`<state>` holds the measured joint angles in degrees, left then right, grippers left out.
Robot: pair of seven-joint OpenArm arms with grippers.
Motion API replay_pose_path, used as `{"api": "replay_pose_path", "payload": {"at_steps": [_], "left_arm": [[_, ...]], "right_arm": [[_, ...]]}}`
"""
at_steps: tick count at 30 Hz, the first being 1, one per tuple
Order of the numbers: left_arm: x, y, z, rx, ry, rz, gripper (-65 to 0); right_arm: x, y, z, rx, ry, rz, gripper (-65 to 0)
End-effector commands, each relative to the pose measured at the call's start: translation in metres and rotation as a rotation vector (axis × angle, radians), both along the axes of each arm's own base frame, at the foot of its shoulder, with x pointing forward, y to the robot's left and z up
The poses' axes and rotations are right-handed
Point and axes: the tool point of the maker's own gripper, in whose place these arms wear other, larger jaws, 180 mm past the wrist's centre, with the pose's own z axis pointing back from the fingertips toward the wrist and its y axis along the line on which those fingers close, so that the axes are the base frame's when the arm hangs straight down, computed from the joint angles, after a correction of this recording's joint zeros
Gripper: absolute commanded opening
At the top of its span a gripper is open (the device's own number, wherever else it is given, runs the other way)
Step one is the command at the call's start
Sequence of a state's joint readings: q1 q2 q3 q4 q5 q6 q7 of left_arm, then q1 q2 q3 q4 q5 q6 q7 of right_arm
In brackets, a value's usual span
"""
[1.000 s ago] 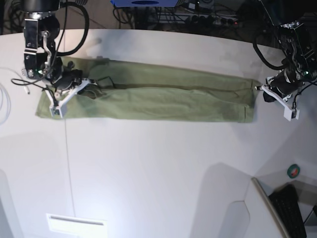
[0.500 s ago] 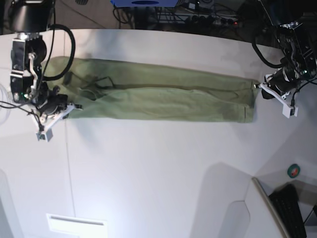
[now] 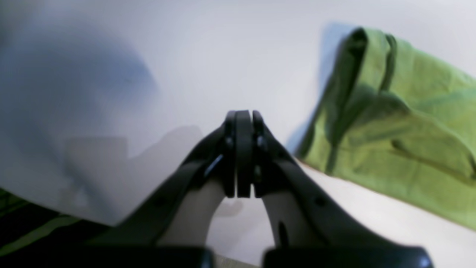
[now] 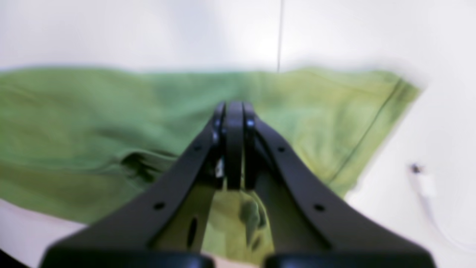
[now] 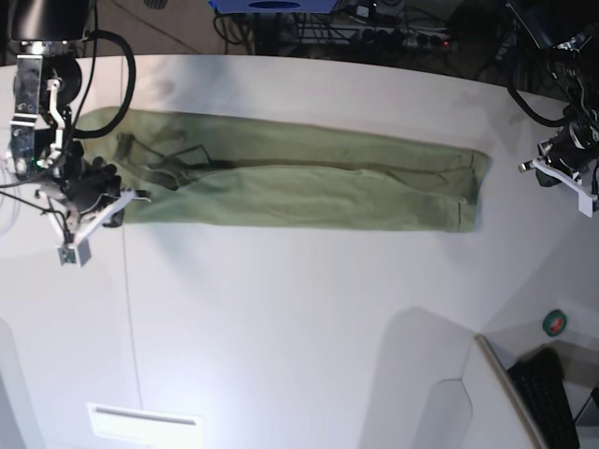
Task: Layout the t-shirt on the table in an organized manner, then fold the t-shirt properly
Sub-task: 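Release the strip end with the left gripper and reposition it, then grasp the strip end with the left gripper and carry it toward the right gripper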
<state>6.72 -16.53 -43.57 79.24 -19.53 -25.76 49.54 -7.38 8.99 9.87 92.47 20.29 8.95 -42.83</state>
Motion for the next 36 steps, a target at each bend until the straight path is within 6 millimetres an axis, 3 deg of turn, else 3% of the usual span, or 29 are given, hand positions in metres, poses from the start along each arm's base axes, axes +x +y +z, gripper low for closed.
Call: {"api": "replay_pose_path", "payload": {"at_steps": [1, 2, 3, 5, 7, 10, 14, 20, 25, 34, 36], "left_arm": [[0.009, 0.008, 0.015, 0.030, -0.042, -0.008, -65.0], [0.010, 0.008, 0.016, 0.029, -0.046, -0.008, -65.0], [0.011, 0.008, 0.017, 0.030, -0.048, -0.009, -58.9], [0.013, 0.002, 0.018, -0.001, -0.072, -0.010, -34.1], [0.019, -0.006, 0.021, -0.069, -0.122, -0.005, -16.3], [0.020, -0.018, 0.020, -0.174, -0.171, -0.029, -1.3], [0.030, -0.044, 0.002, -0.263, -0.155, -0.127, -1.2], [0.042, -0.051, -0.022, -0.242, -0.112, -0.143, -1.0], [0.045, -0.076, -0.050, -0.269, -0.055, -0.197, -1.0], [0.041, -0.081, -0.065, -0.307, -0.016, -0.180, -1.5], [0.040, -0.081, -0.066, -0.308, -0.013, -0.179, -6.7]], "right_arm": [[0.006, -0.001, 0.016, -0.007, -0.054, 0.010, -65.0], [0.003, 0.000, 0.019, -0.011, -0.063, 0.015, -65.0], [0.000, 0.002, 0.022, -0.014, -0.068, 0.020, -65.0], [-0.009, 0.003, 0.020, -0.016, -0.060, 0.025, -65.0], [-0.015, 0.003, 0.015, -0.015, -0.044, 0.027, -65.0], [-0.021, 0.005, 0.011, -0.013, -0.029, 0.034, -65.0], [-0.022, 0.006, 0.010, -0.013, -0.026, 0.036, -65.0], [-0.024, 0.006, 0.009, -0.013, -0.022, 0.038, -65.0], [-0.027, 0.006, 0.007, -0.011, -0.017, 0.038, -65.0], [-0.034, 0.016, 0.003, 0.015, -0.005, 0.031, -65.0], [-0.033, 0.016, 0.003, 0.015, -0.007, 0.032, -65.0]]}}
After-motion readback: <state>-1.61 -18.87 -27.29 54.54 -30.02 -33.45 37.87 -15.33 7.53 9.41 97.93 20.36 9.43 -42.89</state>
